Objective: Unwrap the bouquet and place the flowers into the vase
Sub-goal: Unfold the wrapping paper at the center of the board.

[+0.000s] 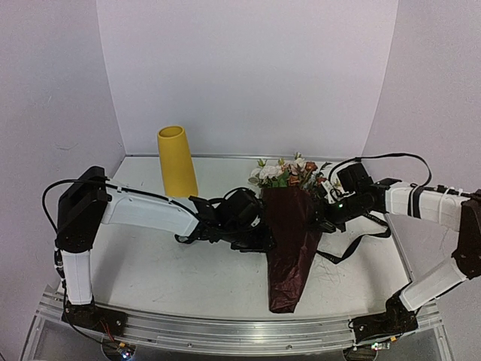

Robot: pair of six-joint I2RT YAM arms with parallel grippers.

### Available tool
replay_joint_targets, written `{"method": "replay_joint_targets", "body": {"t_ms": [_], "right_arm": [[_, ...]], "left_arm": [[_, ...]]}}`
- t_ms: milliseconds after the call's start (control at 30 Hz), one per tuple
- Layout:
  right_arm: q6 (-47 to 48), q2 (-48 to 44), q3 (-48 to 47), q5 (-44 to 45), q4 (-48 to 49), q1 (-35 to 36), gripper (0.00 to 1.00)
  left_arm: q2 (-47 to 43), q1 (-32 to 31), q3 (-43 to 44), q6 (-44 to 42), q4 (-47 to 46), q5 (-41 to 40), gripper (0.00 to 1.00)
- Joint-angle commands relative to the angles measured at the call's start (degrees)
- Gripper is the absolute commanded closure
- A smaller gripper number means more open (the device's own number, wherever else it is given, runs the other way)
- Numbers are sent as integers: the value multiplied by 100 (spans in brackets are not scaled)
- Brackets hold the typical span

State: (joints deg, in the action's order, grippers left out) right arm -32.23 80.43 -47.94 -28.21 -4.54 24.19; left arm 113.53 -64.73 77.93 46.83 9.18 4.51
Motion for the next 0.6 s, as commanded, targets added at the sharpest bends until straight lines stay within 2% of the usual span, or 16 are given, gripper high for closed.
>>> {"method": "replay_joint_targets", "body": {"t_ms": [0, 133, 300, 567], "right_arm": [[-228, 191, -347, -185, 148, 430, 86], [-439, 342, -509, -324, 588, 756, 84], [-669, 522, -819, -458, 1204, 1125, 76], [-777, 778, -1315, -383, 1368, 1343, 64]], "left_arm": [[-468, -31, 6, -110, 149, -273, 57], [-667, -31, 73, -28, 474, -493, 56], [-907, -29, 14, 90, 620, -647, 53], [-1167, -33, -151, 139, 614, -723, 38]]}}
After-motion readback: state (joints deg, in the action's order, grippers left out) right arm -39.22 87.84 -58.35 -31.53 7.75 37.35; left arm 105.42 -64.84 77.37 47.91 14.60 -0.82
